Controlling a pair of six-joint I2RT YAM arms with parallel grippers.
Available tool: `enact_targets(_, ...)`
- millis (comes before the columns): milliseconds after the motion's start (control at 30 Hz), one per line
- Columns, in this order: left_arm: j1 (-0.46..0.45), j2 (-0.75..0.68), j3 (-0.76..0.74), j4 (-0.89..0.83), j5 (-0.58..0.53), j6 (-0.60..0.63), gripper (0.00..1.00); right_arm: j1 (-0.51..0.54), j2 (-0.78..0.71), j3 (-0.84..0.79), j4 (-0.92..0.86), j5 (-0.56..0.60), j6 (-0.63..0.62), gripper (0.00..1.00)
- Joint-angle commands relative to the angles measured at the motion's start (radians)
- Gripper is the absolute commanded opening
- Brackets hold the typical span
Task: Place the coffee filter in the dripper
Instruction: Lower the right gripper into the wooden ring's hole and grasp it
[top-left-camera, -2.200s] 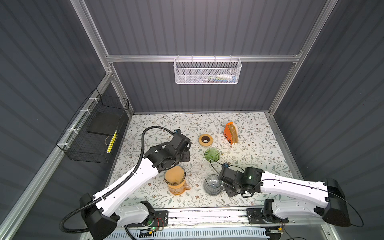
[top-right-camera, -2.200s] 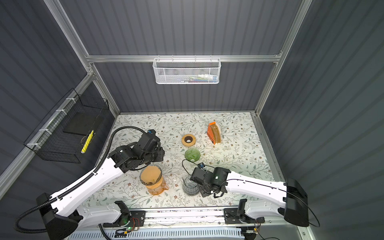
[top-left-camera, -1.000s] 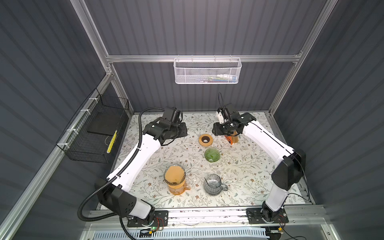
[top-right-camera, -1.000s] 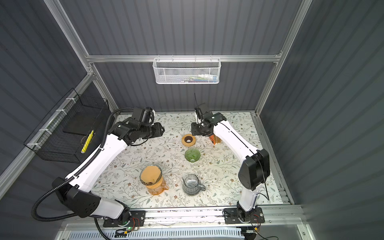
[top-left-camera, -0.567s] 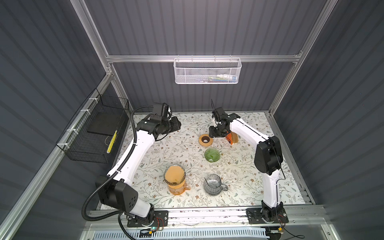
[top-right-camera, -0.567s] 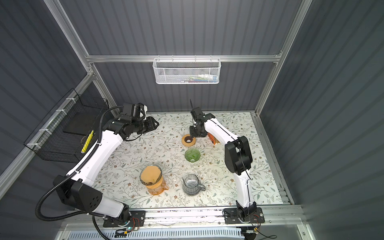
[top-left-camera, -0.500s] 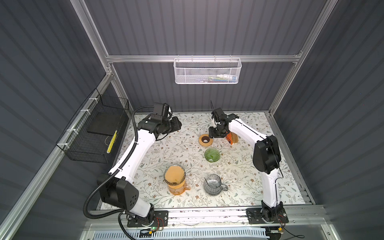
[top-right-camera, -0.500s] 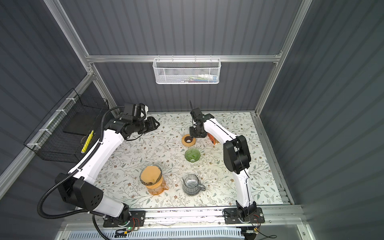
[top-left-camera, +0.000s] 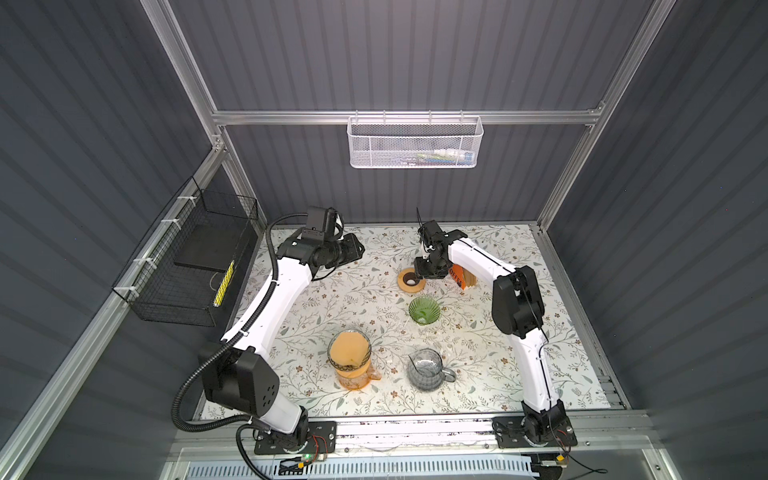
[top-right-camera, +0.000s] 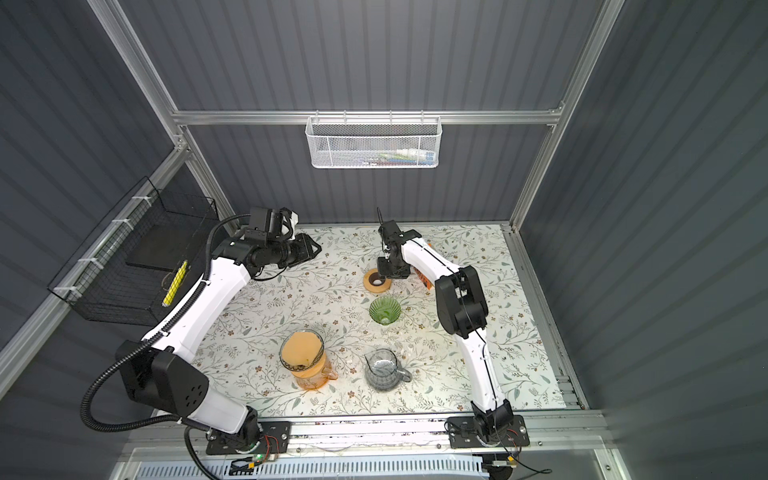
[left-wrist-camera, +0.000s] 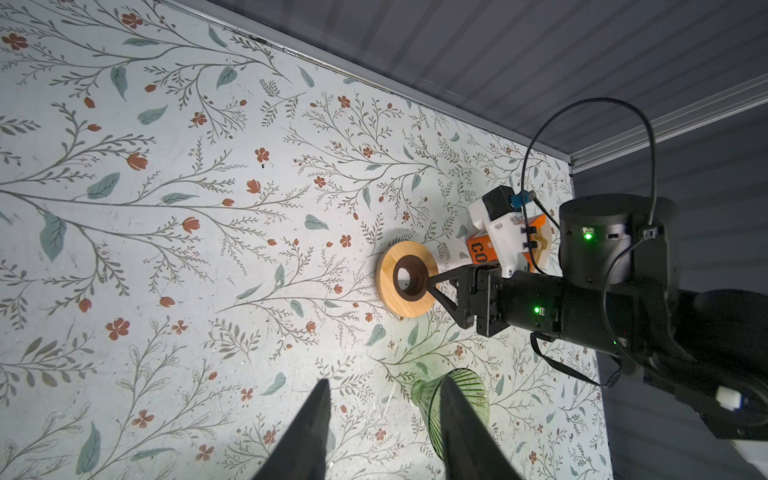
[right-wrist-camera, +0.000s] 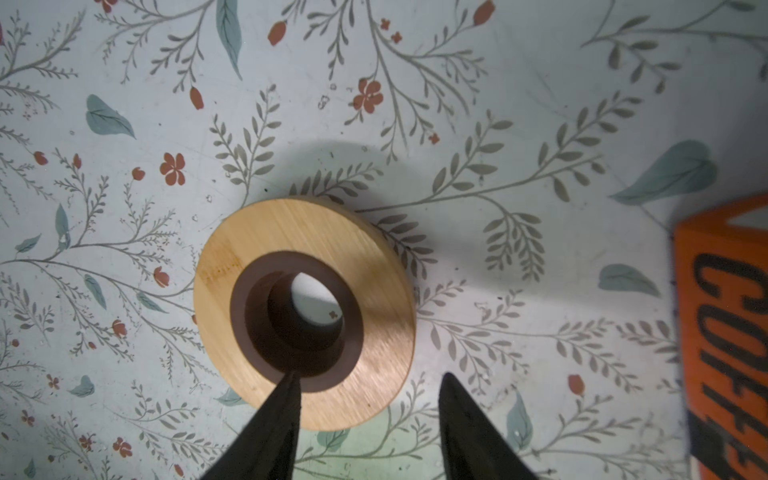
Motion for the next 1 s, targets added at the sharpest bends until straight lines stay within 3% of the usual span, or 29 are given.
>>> enact_targets(0, 0.010, -0.009, -0.015, 0.004, 0.023, 0.004, 0.44, -0.004, 0.025, 0.033, -0.027, -0.010, 0.011, 0.55)
enact_targets(967, 0.046, -0.083, -0.074, -0.010, 0.009, 0.007, 0.44, 0.011, 0.113, 0.073, -0.056, -0.008, 0.022, 0.47)
